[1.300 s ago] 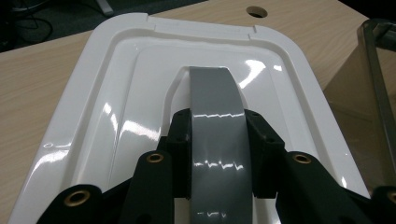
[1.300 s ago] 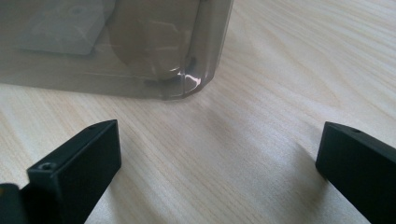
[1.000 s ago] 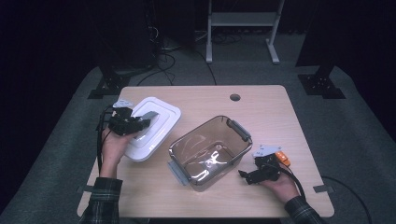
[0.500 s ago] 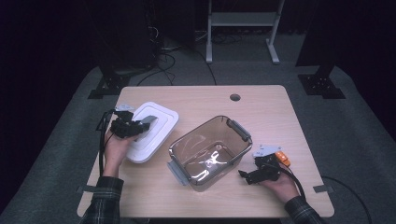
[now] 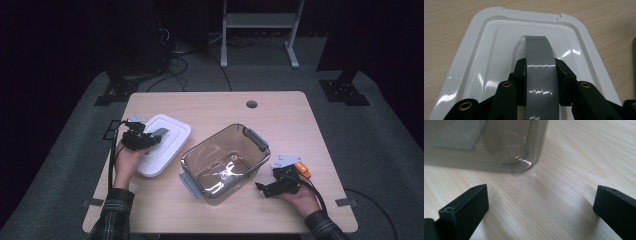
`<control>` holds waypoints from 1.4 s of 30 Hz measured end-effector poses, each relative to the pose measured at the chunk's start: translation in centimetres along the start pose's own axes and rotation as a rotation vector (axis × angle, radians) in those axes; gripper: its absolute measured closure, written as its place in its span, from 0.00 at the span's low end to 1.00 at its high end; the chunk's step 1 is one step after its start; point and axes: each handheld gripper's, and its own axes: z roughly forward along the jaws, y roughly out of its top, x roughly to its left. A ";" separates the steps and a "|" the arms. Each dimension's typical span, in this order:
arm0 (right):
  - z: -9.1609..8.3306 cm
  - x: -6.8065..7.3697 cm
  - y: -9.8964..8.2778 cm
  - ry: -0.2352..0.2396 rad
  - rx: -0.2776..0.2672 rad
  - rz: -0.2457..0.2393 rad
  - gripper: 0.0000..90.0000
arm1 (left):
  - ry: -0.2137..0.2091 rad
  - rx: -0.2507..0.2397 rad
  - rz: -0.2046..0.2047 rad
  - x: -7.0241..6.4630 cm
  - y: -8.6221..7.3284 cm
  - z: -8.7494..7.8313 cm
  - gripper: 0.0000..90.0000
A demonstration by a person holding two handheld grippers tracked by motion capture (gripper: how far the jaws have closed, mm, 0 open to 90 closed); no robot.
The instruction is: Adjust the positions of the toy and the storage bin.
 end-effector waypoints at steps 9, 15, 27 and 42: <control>0.0 0.0 0.0 0.000 0.000 0.000 0.00 | 0.010 0.020 -0.012 0.5 -0.7 0.9 0.74; 0.0 0.0 0.0 0.000 0.000 0.000 0.00 | 0.017 0.035 -0.022 0.9 -1.1 1.4 0.74; 0.0 0.0 0.0 0.000 0.000 0.001 0.00 | 0.021 0.078 -0.018 1.0 -1.5 2.3 0.74; 0.0 0.0 0.0 0.000 0.000 0.000 0.00 | 0.032 0.098 -0.031 1.4 -2.3 3.1 0.71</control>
